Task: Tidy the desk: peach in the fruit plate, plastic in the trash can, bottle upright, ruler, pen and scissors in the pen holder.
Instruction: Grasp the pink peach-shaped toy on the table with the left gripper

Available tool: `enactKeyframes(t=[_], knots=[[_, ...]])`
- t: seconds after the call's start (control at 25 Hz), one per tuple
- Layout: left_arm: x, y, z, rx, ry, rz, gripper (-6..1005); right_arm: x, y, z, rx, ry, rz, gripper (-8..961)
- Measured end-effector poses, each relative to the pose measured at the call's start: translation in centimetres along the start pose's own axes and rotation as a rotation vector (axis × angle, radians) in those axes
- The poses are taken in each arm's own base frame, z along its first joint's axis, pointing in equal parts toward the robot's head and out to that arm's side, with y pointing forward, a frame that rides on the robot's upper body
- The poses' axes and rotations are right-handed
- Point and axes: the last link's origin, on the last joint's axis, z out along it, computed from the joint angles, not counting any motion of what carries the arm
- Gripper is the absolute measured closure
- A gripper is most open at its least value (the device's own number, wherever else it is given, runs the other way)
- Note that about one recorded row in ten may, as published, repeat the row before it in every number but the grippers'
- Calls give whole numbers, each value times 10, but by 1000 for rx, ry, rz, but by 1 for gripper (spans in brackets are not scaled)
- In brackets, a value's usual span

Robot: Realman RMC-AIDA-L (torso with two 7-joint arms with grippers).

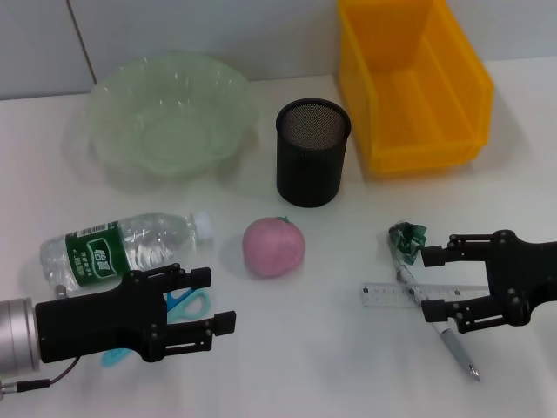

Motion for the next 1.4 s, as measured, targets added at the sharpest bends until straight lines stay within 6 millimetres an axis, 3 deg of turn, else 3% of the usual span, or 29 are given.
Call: enactKeyframes(t=[0.48,0.68,0.76,0.8,1.0,1.4], knots=[[2,-2,0,11,13,-1,199,1,0,0,0,1,-5,122],[12,-13,5,57,25,34,199,2,1,-2,4,3,-5,122],[18,-19,10,78,20,54,199,3,1,-3,8,5,-2,122],[30,-33,21,124,0,102,199,5,2,-6,14,7,1,122],[42,-41,40,134,-51,195,199,7,2,-9,22,8,12,122],[41,-45,67,138,-169,295,200,7,2,-9,23,6,15,122]])
